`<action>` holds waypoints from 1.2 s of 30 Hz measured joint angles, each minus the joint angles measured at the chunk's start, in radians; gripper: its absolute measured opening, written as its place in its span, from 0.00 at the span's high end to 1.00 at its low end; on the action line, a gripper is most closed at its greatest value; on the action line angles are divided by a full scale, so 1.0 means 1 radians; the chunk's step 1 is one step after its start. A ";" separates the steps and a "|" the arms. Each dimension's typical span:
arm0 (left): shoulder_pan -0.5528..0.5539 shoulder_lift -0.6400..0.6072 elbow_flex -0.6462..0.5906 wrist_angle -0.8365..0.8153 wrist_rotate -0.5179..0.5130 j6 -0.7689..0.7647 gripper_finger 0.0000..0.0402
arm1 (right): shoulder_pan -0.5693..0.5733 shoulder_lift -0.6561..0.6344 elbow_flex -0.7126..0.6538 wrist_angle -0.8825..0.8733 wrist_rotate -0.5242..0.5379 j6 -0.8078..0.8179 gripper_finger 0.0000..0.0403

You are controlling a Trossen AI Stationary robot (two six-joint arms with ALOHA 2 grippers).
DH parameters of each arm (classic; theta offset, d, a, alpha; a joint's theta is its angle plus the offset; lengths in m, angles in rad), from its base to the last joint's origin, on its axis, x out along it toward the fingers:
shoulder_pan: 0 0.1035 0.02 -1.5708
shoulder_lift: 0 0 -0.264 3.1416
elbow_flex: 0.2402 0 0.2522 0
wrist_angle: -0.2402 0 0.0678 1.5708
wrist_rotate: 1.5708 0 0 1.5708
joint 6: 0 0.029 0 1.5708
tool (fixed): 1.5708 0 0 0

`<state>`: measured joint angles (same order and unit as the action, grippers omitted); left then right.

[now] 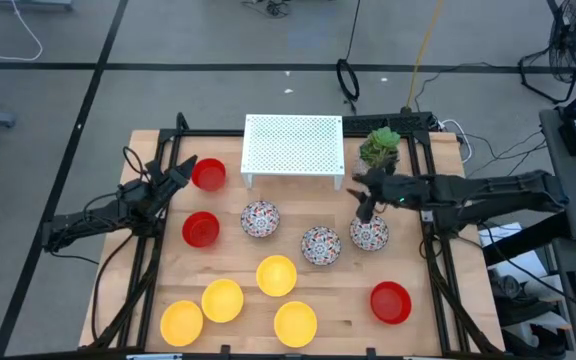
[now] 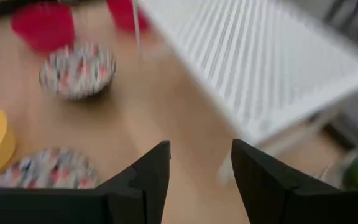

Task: Pick & Place Mini bowls
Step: Put the white patterned bowl on the shelf

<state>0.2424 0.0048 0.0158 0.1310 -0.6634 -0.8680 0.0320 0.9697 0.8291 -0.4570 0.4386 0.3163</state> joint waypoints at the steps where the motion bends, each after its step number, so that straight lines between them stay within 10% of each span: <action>1: 0.000 0.000 0.000 0.000 0.000 0.000 0.77 | 0.016 0.025 0.023 -0.058 -0.010 0.054 0.60; 12: 0.000 0.000 0.000 0.000 0.000 0.000 0.77 | 0.198 0.218 0.088 -0.212 -0.470 0.562 0.60; 27: 0.000 0.000 0.000 0.000 0.000 0.000 0.77 | 0.315 0.402 0.089 -0.210 -0.280 0.217 0.60; 36: 0.000 0.000 0.000 0.000 0.000 0.000 0.77 | 0.317 0.466 0.089 -0.299 -0.274 0.285 0.60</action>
<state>0.2424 0.0046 0.0158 0.1310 -0.6634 -0.8678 0.3492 1.4358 0.9180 -0.7561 0.1644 0.6013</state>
